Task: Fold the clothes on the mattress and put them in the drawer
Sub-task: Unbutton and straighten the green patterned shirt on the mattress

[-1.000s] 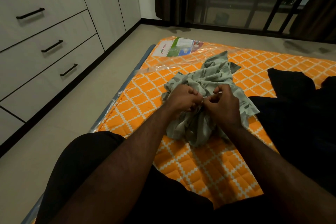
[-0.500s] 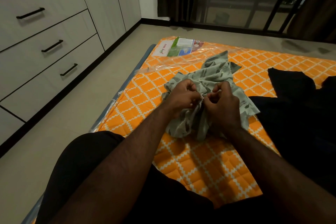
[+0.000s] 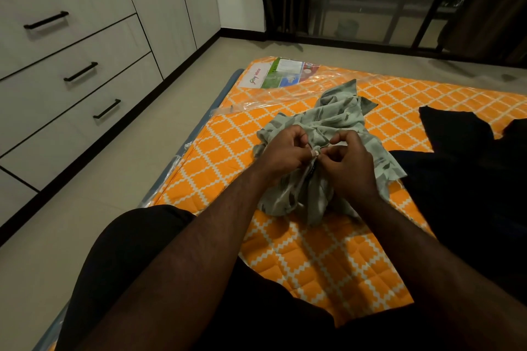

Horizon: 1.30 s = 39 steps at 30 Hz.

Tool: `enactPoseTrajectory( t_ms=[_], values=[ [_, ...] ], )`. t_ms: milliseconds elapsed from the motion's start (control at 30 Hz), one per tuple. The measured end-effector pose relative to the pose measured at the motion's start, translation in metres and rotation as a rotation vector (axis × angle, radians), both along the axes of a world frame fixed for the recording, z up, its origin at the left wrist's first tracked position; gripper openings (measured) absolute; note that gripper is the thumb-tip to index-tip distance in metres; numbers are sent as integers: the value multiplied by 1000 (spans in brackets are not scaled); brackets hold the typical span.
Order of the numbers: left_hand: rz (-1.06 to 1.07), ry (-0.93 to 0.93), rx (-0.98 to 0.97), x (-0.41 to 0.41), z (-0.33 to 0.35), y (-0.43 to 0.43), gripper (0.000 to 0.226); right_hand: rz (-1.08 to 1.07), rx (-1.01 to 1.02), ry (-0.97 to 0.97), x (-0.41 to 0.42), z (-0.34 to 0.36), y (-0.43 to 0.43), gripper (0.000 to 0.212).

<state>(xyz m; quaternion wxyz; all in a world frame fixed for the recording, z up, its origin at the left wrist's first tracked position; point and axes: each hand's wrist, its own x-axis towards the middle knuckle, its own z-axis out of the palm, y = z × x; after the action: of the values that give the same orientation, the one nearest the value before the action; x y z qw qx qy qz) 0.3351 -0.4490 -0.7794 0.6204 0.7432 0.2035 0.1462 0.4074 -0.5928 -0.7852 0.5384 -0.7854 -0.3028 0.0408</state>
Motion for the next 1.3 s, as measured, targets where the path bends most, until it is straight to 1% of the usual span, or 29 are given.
enactPoseTrajectory(
  t_ms=[267,433,600,733,833,1000,1100,1167,1300],
  values=[
    [26,-5,2,2,-2,-1,33,-35,149,298,0,-2,-1,40],
    [42,5,35,4,-4,-1,32,-32,217,405,0,-2,1,41],
    [37,5,43,3,-4,-1,32,4,241,461,2,-1,0,40],
    [13,6,52,1,-5,-1,31,51,205,451,4,-1,-3,40],
    [10,21,53,-2,-5,1,24,96,158,431,7,-1,-7,38],
    [-49,71,103,-4,-4,3,16,144,-13,218,14,-2,-9,38],
    [-78,91,175,-2,-6,4,17,133,-31,177,13,0,-10,42],
    [-84,102,225,0,-9,4,20,121,-35,168,14,-1,-10,39],
    [-89,79,221,0,-9,2,19,86,-60,107,18,-5,-9,33]
  ],
)
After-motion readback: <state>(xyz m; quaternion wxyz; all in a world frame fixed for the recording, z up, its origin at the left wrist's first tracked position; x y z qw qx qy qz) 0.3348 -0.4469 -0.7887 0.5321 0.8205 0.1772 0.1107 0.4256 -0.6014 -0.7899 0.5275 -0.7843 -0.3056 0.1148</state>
